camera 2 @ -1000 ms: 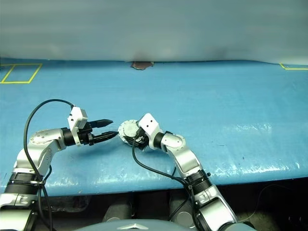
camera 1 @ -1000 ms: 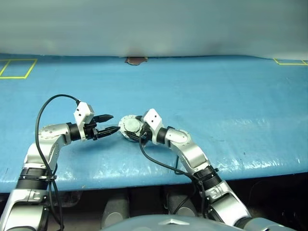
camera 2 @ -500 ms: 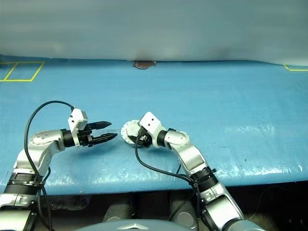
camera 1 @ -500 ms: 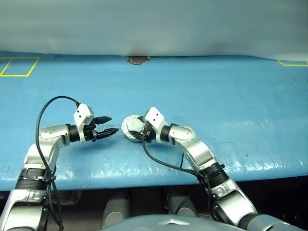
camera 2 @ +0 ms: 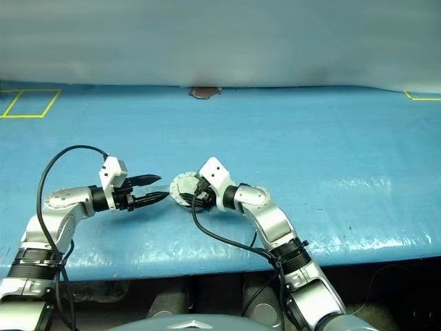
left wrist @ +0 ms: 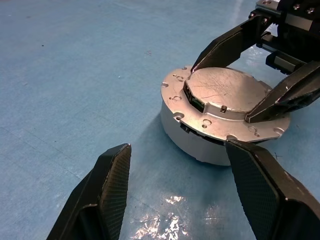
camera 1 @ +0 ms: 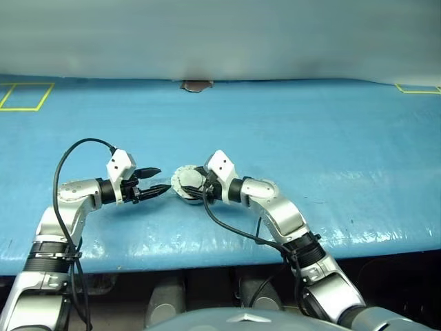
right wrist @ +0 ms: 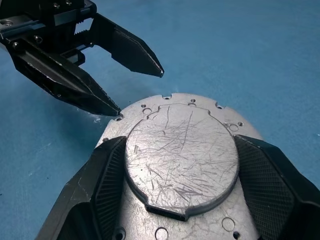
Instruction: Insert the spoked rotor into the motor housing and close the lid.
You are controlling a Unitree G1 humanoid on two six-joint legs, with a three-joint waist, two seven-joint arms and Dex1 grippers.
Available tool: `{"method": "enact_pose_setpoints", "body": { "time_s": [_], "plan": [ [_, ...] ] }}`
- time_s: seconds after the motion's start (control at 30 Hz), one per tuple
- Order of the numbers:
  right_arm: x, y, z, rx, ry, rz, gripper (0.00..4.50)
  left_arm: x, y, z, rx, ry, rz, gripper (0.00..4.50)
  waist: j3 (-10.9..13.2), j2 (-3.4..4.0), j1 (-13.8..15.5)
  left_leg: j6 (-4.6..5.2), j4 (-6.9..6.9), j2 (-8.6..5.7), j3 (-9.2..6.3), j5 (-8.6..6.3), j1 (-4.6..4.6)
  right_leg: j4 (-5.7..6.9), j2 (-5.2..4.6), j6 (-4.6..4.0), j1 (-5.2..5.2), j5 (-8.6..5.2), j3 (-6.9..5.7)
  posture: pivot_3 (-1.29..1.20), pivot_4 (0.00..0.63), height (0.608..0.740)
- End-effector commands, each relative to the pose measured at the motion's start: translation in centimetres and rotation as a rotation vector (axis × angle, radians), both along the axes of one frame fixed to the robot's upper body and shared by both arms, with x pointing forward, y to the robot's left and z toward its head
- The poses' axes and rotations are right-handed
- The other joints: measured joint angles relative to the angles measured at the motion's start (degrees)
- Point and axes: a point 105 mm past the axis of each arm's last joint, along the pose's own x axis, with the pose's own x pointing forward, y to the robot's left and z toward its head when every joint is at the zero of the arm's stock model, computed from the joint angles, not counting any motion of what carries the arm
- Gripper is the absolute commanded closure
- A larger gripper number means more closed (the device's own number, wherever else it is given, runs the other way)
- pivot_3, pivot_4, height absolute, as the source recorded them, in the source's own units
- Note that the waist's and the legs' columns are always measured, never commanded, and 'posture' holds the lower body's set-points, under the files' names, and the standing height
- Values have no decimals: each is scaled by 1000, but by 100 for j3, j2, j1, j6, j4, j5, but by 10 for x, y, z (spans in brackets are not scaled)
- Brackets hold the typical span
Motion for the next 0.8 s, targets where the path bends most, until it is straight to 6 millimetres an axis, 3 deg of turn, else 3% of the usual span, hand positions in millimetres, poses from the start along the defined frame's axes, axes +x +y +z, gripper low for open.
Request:
{"method": "enact_pose_setpoints", "body": {
  "time_s": [0.03, 0.3, 0.8],
  "plan": [
    [0, 9, 29, 65, -74, 42, 1473, 0, -4, 5, -7, -35, -17, 1198, 0, 0, 1, 0, 0, 0, 0, 0, 0, 0, 0, 0, 0, 0, 0, 0, 150, 740],
    [-6, 0, 12, -73, -122, 95, 1473, -1, -5, 4, -13, -36, -11, 1198, 1, 1, 2, 0, -1, 0, 0, 0, -1, 0, 0, 0, -1, 0, 0, 0, 150, 740],
    [4, -4, -2, -81, -78, 26, 1473, 0, -7, 3, -21, -36, -9, 1198, 1, 0, -17, 0, -1, 1, 1, 0, 3, 1, 2, 0, 1, 0, 0, 0, 150, 740]
  ]
}}
